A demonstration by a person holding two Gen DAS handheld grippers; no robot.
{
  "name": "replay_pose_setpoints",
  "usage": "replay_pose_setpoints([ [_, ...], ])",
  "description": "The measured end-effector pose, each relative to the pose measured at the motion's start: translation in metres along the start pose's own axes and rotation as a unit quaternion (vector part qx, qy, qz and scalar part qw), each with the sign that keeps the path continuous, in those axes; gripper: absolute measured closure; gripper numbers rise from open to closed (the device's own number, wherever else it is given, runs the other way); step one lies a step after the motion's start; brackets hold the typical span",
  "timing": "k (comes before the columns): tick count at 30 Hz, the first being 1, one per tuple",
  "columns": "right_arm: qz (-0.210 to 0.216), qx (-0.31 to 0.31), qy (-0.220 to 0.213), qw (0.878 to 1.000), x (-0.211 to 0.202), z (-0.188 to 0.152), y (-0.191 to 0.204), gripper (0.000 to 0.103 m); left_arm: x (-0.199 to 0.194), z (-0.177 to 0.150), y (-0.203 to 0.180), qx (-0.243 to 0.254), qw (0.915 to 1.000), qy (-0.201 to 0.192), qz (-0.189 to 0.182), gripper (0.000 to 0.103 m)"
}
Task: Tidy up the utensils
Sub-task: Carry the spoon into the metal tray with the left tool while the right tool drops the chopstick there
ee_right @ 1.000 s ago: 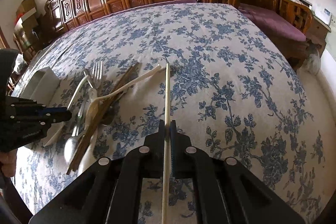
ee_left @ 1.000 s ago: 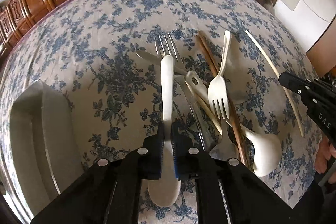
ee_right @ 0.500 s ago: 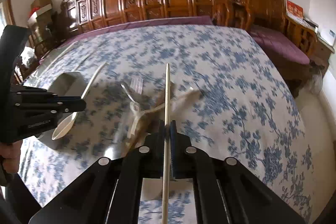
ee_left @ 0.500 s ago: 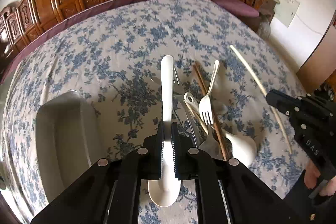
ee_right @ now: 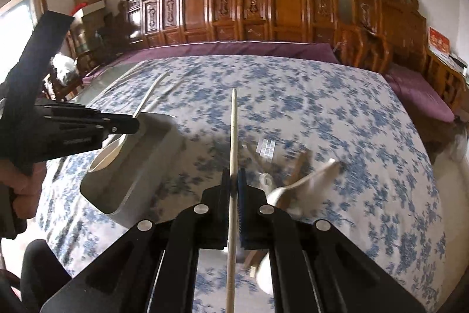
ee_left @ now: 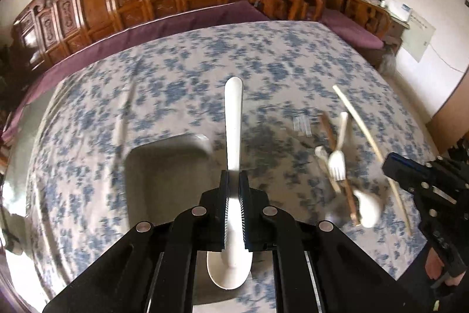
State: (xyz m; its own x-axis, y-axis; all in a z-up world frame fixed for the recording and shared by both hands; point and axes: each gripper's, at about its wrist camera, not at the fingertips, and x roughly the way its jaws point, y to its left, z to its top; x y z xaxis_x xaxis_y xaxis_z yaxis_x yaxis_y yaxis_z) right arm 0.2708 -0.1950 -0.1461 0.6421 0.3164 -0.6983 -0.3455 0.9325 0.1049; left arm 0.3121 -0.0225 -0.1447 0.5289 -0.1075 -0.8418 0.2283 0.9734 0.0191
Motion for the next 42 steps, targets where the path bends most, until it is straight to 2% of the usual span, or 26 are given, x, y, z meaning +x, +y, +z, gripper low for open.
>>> replay_pose_setpoints([
  [8, 0.021, -0.022, 0.006, 1.000, 0.014, 0.011, 0.043, 0.097, 0.019, -0.019, 0.037, -0.024, 0.9993, 0.023, 0.018, 0.097],
  [17, 0.034, -0.043, 0.015, 0.998, 0.028, 0.015, 0.080, 0.097, 0.031, -0.034, 0.055, -0.039, 0.9984, 0.039, 0.009, 0.096],
  [18, 0.034, -0.045, 0.017, 0.998, 0.029, 0.014, 0.083, 0.097, 0.031, -0.035, 0.057, -0.041, 0.9983, 0.039, 0.010, 0.093],
  [19, 0.034, -0.046, 0.019, 0.998, 0.031, 0.014, 0.085, 0.097, 0.031, -0.036, 0.060, -0.045, 0.9981, 0.041, 0.013, 0.087],
  [30, 0.053, -0.052, 0.031, 0.997, 0.048, 0.019, 0.116, 0.097, 0.001, -0.053, 0.092, -0.070, 0.9974, 0.015, 0.003, 0.074],
  [34, 0.065, -0.044, 0.039, 0.996, 0.064, 0.026, 0.129, 0.097, -0.013, -0.060, 0.103, -0.074, 0.9972, 0.002, 0.010, 0.066],
  [42, 0.079, -0.024, 0.051, 0.995, 0.097, 0.038, 0.153, 0.097, -0.032, -0.076, 0.135, -0.096, 0.9950, -0.008, 0.024, 0.062],
])
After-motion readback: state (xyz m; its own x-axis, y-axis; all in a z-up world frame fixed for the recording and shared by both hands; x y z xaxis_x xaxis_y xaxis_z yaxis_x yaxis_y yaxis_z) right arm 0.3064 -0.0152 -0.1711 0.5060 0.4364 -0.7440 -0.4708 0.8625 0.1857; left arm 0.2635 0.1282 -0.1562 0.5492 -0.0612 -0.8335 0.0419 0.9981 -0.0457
